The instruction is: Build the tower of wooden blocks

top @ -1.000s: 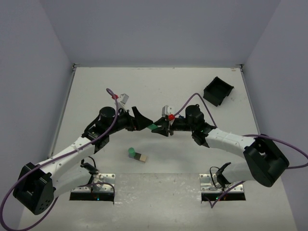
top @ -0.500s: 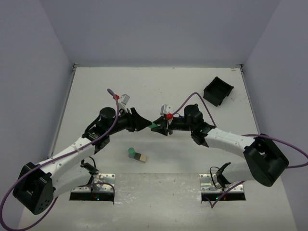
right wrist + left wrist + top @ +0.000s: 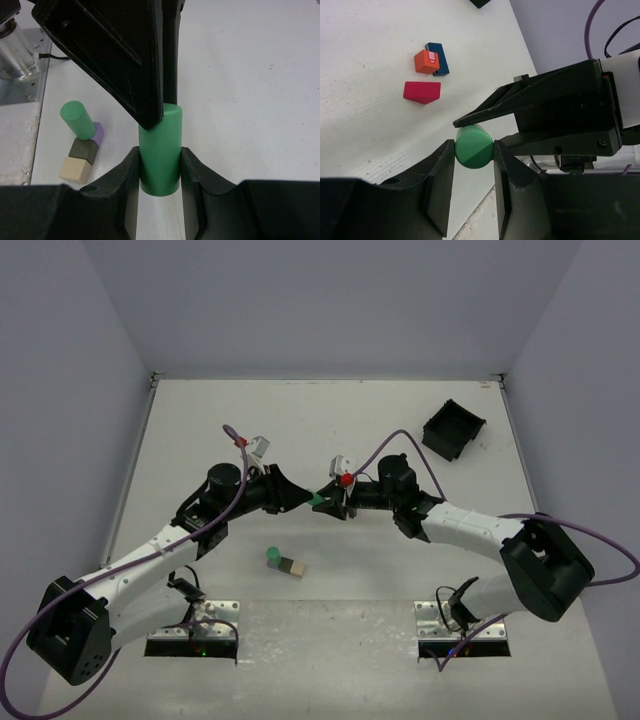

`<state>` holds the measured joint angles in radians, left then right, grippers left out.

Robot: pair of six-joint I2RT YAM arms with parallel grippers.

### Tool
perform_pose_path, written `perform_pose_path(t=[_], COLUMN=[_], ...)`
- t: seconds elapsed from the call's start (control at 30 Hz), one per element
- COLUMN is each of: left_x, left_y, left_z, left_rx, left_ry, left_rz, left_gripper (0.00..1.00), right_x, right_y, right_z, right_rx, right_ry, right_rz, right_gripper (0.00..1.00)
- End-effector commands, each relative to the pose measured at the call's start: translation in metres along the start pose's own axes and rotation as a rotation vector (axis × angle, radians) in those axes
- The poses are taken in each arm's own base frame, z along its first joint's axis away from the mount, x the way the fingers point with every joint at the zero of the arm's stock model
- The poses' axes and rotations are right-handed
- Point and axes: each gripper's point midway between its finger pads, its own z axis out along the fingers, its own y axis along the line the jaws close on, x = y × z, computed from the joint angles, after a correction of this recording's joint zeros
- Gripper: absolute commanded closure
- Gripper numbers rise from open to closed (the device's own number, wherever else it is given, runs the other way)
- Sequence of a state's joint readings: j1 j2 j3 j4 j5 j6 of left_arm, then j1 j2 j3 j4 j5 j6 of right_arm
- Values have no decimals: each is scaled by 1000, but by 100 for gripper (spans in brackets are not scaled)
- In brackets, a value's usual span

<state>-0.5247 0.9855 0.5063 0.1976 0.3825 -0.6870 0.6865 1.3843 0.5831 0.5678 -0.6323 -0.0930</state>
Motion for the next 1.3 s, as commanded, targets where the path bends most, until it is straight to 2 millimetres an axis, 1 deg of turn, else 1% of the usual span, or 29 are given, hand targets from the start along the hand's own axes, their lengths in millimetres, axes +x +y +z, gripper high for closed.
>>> perform_pose_path(t=[0.0, 0.03, 0.07, 0.1, 0.13, 0.2, 0.27, 0.33, 0.4, 0.43, 0.47, 0.5, 0.53, 0.57, 0.6, 0.63, 0.67, 0.7, 0.73, 0.8, 0.87, 0.9, 1.07, 1.13, 1.17, 1.27], left_x=[-7, -7, -7, -10, -12, -12, -16, -15, -14, -19, -20, -14, -10, -8, -7, 0, 1, 9, 17, 25, 35, 40, 64, 72, 73, 80], left_y=[-19, -18, -19, -19, -19, -14, -7, -5, -3, -3, -1, 2, 7, 8, 1, 4, 0, -5, -10, -10, -3, -2, -12, -7, -8, -5], left_z=[-1, -2, -2, -3, -4, -5, -6, -7, -9, -10, -10, -11, -12, -13, -12, -13, -12, -12, -11, -11, -13, -14, -20, -23, -23, -19], left_rx=[75, 73, 73, 70, 59, 26, -27, -49, -75, -99, -124, -152, -193, -206, -200, -227, -225, -228, -226, -259, -342, -354, -328, -349, -353, -366], left_ry=[-33, -35, -38, -51, -59, -63, -82, -81, -72, -90, -92, -70, -54, -45, -33, -4, 7, 41, 68, 98, 139, 162, 264, 310, 314, 328], left_rz=[37, 41, 45, 54, 57, 54, 41, 35, 39, 45, 48, 49, 44, 44, 46, 39, 35, 37, 50, 76, 127, 150, 286, 351, 376, 434], left_gripper=[100, 100, 100, 100, 100, 100, 100, 100, 100, 100, 100, 100, 100, 100, 100, 100, 100, 100, 100, 100, 100, 100, 100, 100, 100, 100], right_x=[-15, -14, -15, -12, -12, -11, -10, -8, -3, -2, 8, 6, 13, 18, 22, 33, 41, 47, 46, 52, 56, 57, 57, 56, 56, 56], right_y=[-9, -9, -9, -9, -9, -9, -10, -10, -10, -9, -11, -26, -34, -42, -47, -63, -67, -72, -74, -73, -70, -69, -68, -66, -65, -62], right_z=[7, 7, 7, 7, 6, 4, 0, -6, -17, -24, -27, -40, -50, -60, -74, -94, -105, -120, -125, -130, -132, -132, -133, -130, -129, -126], right_rx=[15, 18, 20, 27, 33, 46, 77, 109, 164, 189, 226, 347, 430, 516, 607, 766, 833, 920, 946, 964, 958, 953, 939, 920, 912, 884], right_ry=[-26, -24, -25, -20, -18, -11, -3, 3, 14, 13, 35, 29, 45, 52, 43, 67, 78, 99, 101, 124, 131, 134, 132, 129, 129, 133], right_rz=[-30, -21, -18, 5, 18, 40, 73, 101, 127, 136, 159, 168, 199, 228, 274, 300, 330, 345, 348, 355, 354, 351, 327, 322, 319, 307], right_gripper=[69, 63, 53, 37, 27, 2, 1, 1, 1, 1, 1, 1, 1, 1, 1, 1, 1, 1, 1, 1, 1, 1, 1, 1, 1, 1])
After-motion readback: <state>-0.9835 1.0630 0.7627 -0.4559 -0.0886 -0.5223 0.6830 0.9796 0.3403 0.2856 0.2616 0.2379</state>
